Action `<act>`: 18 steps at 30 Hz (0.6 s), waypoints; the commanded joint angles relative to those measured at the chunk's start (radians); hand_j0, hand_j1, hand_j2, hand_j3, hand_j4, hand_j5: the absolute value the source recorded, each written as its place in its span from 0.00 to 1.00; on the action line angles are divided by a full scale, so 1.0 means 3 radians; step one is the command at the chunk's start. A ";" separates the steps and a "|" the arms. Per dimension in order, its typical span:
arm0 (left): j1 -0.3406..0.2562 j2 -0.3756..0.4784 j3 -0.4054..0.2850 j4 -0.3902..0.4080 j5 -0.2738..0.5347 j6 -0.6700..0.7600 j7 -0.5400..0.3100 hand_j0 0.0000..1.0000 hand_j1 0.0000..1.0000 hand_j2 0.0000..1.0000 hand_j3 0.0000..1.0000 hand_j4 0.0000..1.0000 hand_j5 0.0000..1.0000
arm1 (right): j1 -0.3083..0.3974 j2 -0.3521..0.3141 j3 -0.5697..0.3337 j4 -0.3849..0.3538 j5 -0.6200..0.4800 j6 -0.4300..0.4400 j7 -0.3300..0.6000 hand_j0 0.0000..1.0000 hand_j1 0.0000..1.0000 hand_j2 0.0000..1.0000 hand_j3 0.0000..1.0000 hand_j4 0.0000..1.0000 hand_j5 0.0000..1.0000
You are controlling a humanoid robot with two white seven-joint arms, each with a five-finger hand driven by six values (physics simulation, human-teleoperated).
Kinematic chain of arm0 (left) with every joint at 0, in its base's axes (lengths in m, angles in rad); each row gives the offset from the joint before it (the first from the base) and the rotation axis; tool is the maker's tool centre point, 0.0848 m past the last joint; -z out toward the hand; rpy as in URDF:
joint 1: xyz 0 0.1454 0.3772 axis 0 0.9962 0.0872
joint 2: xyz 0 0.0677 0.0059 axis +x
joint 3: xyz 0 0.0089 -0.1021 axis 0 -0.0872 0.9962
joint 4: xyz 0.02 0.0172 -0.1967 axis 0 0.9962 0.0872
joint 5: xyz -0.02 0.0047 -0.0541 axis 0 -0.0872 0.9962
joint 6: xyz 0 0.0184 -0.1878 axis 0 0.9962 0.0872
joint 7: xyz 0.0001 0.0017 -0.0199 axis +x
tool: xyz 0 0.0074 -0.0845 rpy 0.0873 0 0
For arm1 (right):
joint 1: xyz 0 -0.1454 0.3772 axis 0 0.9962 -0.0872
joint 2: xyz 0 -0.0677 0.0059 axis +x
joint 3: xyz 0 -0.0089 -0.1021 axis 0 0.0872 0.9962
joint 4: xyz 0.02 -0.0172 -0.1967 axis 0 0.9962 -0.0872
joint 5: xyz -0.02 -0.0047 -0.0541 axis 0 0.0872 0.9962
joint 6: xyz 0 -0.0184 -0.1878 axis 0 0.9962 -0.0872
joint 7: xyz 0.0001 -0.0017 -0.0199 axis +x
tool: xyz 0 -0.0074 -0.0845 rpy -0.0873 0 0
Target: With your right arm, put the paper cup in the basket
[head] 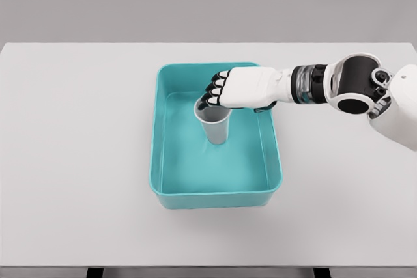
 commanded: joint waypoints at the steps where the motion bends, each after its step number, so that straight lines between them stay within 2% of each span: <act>1: 0.0000 0.0000 0.0000 0.0000 -0.0002 0.0000 -0.0002 1.00 1.00 1.00 1.00 1.00 1.00 | 0.0000 -0.0002 -0.0003 0.0000 0.0006 0.0006 -0.0001 0.98 0.98 0.98 0.98 0.98 0.98; 9: 0.0005 0.0000 0.0000 0.0000 -0.0002 0.0000 0.0003 1.00 1.00 1.00 1.00 1.00 1.00 | -0.0031 -0.0017 -0.0023 -0.0016 0.0006 0.0001 -0.0001 0.98 0.98 0.98 0.98 0.98 0.98; 12: 0.0000 0.0000 0.0000 0.0000 -0.0002 0.0000 0.0003 1.00 1.00 1.00 1.00 1.00 1.00 | -0.0046 -0.0043 -0.0115 -0.0031 0.0006 -0.0005 -0.0001 0.98 0.98 0.98 0.98 0.98 0.98; 14: 0.0000 0.0000 0.0000 0.0000 -0.0002 0.0000 -0.0002 1.00 1.00 1.00 1.00 1.00 1.00 | -0.0041 -0.0125 -0.0513 -0.0128 -0.0004 -0.0025 -0.0001 1.00 1.00 1.00 1.00 1.00 1.00; 17: 0.0000 0.0000 0.0000 0.0000 -0.0002 0.0000 0.0003 1.00 1.00 1.00 1.00 1.00 1.00 | 0.0015 -0.0319 -0.1081 -0.0144 -0.0050 -0.0040 -0.0001 1.00 1.00 1.00 1.00 1.00 1.00; 18: 0.0000 0.0000 0.0000 0.0000 -0.0002 0.0000 0.0003 1.00 1.00 1.00 1.00 1.00 1.00 | 0.0128 -0.0375 -0.1327 -0.0108 -0.0061 -0.0137 -0.0001 1.00 1.00 1.00 1.00 1.00 1.00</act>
